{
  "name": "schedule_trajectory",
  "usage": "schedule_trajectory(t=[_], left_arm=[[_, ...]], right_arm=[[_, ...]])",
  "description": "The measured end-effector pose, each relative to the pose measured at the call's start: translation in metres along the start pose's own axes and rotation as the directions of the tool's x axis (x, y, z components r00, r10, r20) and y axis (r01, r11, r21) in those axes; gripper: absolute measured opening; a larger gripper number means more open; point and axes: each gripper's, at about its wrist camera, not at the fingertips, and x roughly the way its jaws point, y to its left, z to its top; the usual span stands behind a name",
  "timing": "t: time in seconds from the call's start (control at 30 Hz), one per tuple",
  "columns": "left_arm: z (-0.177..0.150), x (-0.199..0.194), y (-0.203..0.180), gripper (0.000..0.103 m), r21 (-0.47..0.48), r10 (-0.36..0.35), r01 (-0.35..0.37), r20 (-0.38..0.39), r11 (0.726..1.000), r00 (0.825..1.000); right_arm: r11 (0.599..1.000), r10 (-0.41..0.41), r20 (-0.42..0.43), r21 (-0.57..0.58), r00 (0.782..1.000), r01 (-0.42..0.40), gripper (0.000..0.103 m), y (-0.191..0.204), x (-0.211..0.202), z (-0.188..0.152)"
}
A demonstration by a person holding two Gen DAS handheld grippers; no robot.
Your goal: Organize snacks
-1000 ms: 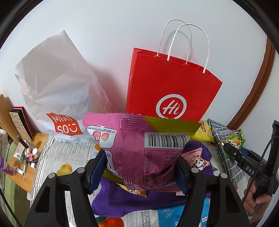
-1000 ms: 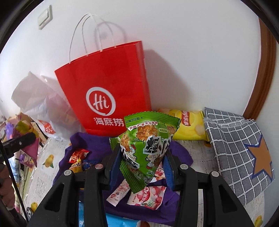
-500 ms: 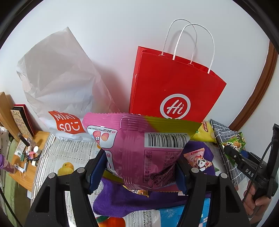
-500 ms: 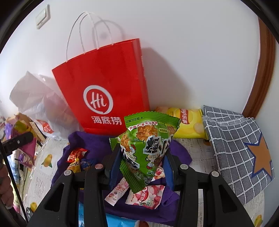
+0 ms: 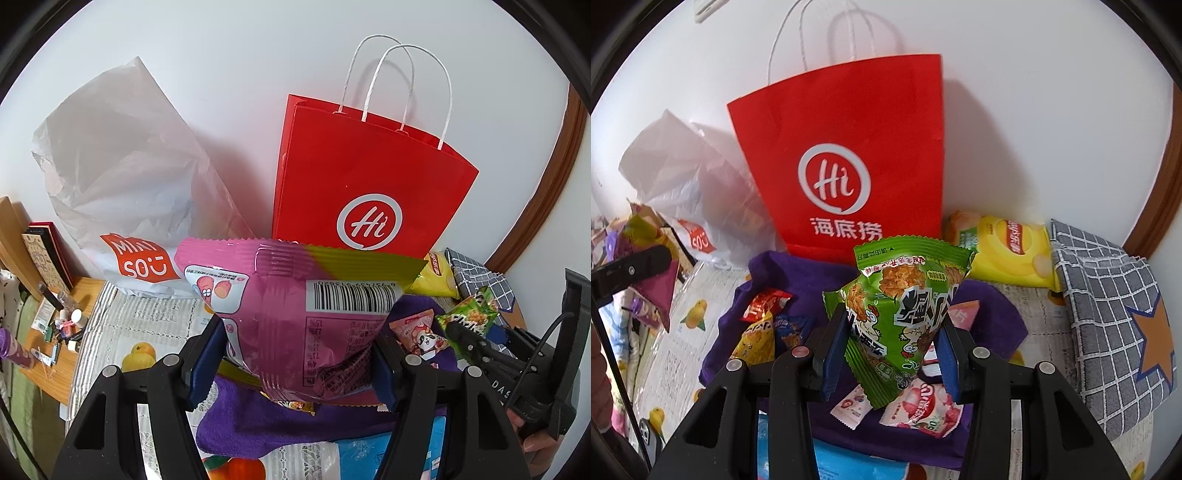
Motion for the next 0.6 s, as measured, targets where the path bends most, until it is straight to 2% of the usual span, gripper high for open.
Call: schedule_trajectory(t=[0.6], left_arm=[[0.0,-0.001,-0.001,0.067,0.002,-0.005,0.005,0.0,1.0,1.0]], right_arm=[[0.999,-0.003,-0.038,-0.033,0.999,0.002,0.044,0.007,0.011,-0.003]])
